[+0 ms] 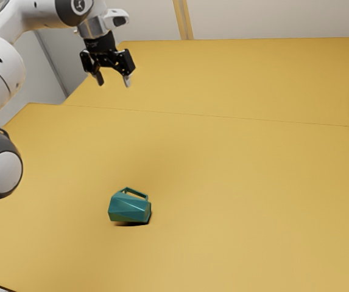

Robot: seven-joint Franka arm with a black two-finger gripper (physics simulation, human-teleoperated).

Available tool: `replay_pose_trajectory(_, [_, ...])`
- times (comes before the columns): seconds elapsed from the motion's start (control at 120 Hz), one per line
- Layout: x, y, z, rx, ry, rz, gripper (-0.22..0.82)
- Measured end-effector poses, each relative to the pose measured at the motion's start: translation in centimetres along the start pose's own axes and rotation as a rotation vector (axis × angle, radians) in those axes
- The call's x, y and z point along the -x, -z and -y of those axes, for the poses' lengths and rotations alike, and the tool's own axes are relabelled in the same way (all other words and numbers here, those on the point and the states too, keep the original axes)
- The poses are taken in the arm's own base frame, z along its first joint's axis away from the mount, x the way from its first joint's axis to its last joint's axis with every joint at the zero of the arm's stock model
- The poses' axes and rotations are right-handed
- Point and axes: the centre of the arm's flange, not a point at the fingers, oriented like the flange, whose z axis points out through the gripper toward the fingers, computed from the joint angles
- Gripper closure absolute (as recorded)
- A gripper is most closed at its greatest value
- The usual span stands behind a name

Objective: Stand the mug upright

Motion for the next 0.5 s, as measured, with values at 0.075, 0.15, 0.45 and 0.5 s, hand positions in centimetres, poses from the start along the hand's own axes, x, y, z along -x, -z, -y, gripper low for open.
replay_pose_trajectory(0.075, [0.3, 0.5, 0.5, -0.007, 0.011, -0.003, 0.0])
replay_pose_trajectory(0.15, [0.6, 0.7, 0.9, -0.01, 0.019, -0.004, 0.0])
replay_pose_trajectory(0.45, [6.0, 1.3, 2.7, 0.007, 0.054, 0.039, 0.0])
replay_pose_trajectory(0.5, [7.9, 0.9, 3.8, 0.018, 0.076, 0.061, 0.0])
